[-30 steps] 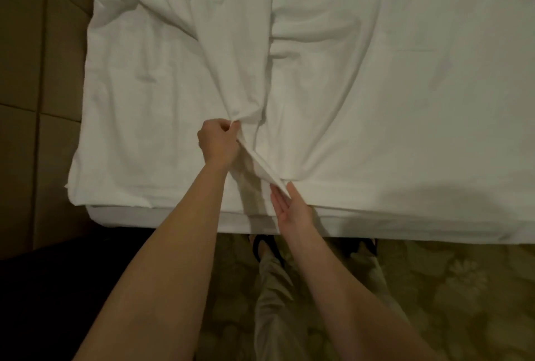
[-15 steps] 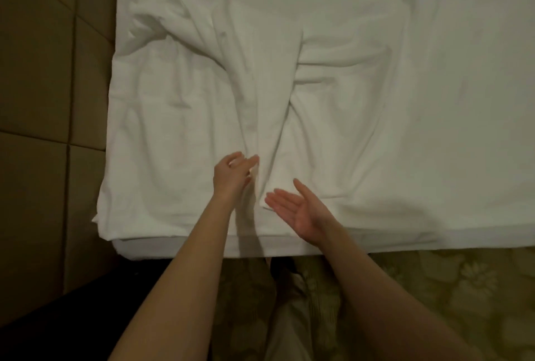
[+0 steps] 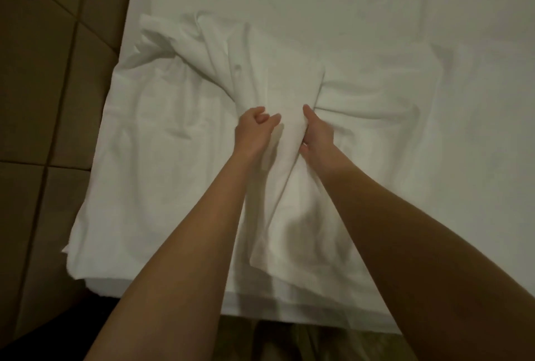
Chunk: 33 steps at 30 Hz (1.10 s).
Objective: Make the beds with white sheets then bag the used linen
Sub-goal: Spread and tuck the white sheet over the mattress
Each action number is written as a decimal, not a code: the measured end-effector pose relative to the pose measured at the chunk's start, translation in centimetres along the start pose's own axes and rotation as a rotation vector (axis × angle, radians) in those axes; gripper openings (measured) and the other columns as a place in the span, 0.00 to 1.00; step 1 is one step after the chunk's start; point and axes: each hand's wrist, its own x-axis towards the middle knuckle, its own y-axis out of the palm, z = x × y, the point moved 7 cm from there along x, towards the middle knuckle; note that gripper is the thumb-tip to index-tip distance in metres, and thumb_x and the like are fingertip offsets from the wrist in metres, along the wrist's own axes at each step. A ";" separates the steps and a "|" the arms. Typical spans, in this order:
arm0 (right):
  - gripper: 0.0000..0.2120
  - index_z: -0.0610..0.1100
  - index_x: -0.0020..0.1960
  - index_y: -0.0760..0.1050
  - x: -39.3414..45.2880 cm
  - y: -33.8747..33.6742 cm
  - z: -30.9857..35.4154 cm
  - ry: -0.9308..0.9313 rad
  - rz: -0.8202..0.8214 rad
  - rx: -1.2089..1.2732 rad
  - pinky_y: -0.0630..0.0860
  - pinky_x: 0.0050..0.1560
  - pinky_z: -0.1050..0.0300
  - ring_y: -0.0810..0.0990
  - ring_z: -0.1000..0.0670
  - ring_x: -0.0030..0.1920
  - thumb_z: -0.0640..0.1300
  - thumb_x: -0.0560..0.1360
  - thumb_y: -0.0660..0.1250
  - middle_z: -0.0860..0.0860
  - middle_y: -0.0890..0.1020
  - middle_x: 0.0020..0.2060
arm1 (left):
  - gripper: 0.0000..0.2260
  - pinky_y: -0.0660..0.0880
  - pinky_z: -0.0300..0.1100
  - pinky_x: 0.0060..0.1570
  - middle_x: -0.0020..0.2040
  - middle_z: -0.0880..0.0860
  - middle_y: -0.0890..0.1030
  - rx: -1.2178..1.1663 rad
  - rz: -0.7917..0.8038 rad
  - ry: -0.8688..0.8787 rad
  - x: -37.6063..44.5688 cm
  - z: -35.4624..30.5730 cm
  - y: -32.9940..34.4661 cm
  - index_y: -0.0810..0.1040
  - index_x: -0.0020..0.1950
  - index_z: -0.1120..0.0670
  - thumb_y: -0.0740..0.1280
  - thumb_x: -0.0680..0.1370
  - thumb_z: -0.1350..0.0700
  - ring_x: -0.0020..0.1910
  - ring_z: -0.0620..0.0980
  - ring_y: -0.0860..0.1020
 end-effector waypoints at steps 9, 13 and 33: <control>0.23 0.39 0.56 0.76 -0.1 2.6 -0.3 0.072 0.109 0.110 0.79 0.48 0.54 0.82 0.47 0.47 0.56 0.82 0.52 0.45 0.83 0.47 | 0.07 0.78 0.47 0.51 0.43 0.56 0.83 -0.273 -0.096 -0.096 1.7 -0.8 -1.2 0.79 0.40 0.55 0.71 0.76 0.54 0.45 0.52 0.81; 0.17 0.39 0.57 0.76 -2.6 4.6 -1.5 0.023 0.134 0.038 0.77 0.54 0.58 0.81 0.51 0.49 0.50 0.82 0.56 0.47 0.82 0.49 | 0.06 0.78 0.49 0.55 0.50 0.59 0.83 -0.642 -0.231 -0.101 0.2 1.2 -7.3 0.80 0.49 0.60 0.69 0.78 0.57 0.50 0.55 0.82; 0.25 0.34 0.54 0.76 -19.4 13.5 -27.0 0.530 0.521 -0.517 0.76 0.37 0.59 0.82 0.47 0.39 0.56 0.81 0.54 0.41 0.82 0.41 | 0.19 0.75 0.47 0.62 0.62 0.57 0.79 -1.269 -0.634 -0.453 -14.9 25.9 -23.2 0.73 0.68 0.58 0.69 0.78 0.58 0.59 0.53 0.78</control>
